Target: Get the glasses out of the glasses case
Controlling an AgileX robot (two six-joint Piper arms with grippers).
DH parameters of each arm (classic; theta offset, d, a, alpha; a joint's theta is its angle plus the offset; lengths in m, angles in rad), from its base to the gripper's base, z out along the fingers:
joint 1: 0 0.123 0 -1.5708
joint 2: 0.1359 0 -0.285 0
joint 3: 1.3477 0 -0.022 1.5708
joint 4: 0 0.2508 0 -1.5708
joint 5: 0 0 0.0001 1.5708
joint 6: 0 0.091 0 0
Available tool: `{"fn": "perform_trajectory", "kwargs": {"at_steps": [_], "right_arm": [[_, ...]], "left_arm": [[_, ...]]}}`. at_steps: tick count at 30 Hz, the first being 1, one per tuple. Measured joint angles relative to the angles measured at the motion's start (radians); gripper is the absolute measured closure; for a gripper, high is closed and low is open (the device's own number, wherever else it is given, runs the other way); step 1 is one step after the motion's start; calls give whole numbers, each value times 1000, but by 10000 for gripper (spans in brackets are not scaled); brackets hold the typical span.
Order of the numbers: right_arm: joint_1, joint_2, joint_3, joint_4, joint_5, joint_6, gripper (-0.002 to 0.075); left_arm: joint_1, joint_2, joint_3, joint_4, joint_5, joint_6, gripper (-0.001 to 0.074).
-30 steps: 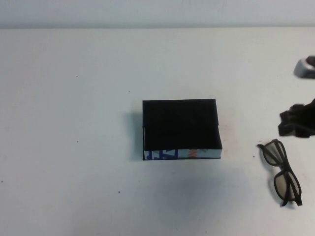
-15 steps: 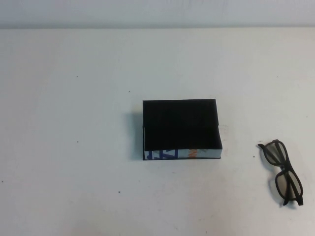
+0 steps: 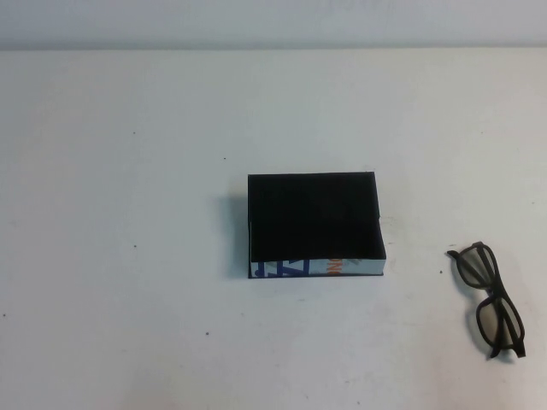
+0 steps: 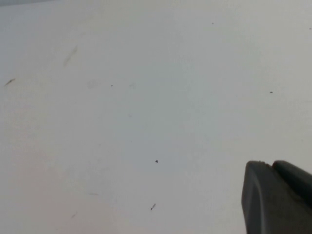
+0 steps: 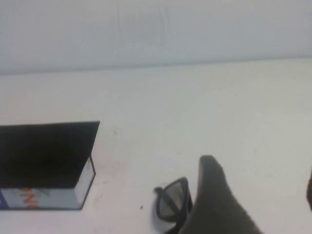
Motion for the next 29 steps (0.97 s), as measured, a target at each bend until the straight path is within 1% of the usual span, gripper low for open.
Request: {"fn": "perform_trajectory", "kwargs": {"at_steps": [4, 9, 14, 19, 29], "right_arm": [[0, -123, 60, 4, 96, 0, 389], [0, -245, 66, 4, 166, 17, 425], [0, -253, 66, 4, 227, 51, 463], [0, -253, 67, 4, 326, 56, 522], [0, -253, 67, 4, 343, 57, 673]], "left_arm": [[0, 0, 0, 0, 0, 0, 740], [0, 0, 0, 0, 0, 0, 740], [0, 0, 0, 0, 0, 0, 740], [0, 0, 0, 0, 0, 0, 740], [0, 0, 0, 0, 0, 0, 740]]}}
